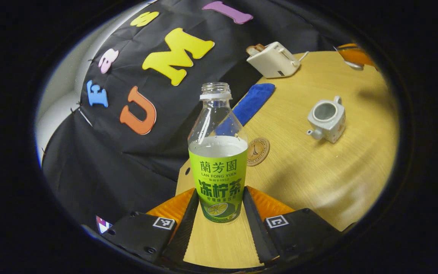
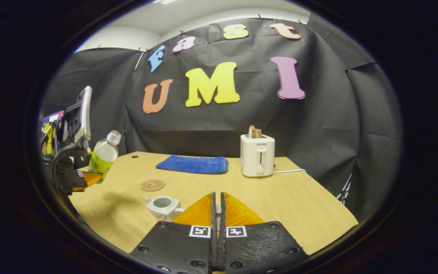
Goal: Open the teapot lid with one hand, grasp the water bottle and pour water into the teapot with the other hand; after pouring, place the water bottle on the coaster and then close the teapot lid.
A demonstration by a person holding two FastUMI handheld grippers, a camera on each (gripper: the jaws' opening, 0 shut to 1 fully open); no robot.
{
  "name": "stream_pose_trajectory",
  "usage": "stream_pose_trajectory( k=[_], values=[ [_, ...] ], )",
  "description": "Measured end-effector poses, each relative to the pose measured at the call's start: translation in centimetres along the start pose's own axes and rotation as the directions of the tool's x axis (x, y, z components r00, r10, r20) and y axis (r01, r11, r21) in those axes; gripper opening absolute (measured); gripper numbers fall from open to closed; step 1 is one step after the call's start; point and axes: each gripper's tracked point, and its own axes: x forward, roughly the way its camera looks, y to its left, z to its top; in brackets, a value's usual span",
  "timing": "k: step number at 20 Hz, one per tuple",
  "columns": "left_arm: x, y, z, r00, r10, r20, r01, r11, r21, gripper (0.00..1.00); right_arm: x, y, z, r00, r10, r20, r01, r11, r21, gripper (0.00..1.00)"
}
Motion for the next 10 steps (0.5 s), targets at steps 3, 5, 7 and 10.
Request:
stream_pose_trajectory(
  k=[3, 5, 7, 10],
  values=[
    [0.3, 0.1, 0.5, 1.0, 0.029, 0.002, -0.029, 0.987, 0.161, 0.71, -0.1, -0.4, -0.3, 1.0, -0.001, -0.003, 0.001, 1.0, 0.001, 0.0],
    [0.5, -0.1, 1.1, 0.999, 0.041, 0.01, -0.042, 0.973, 0.225, 0.7, -0.4, -0.9, -0.5, 1.0, -0.007, -0.003, 0.007, 1.0, 0.002, 0.0],
    [0.7, -0.6, 1.6, 0.999, 0.042, 0.019, -0.046, 0.959, 0.28, 0.7, -0.6, -1.6, -0.6, 1.0, -0.017, -0.001, 0.017, 1.0, -0.002, 0.0],
    [0.7, -1.3, 1.8, 0.999, 0.039, 0.011, -0.041, 0.922, 0.384, 0.7, -1.0, -2.4, -0.8, 1.0, -0.031, -0.002, 0.031, 0.999, -0.01, 0.0]
  ],
)
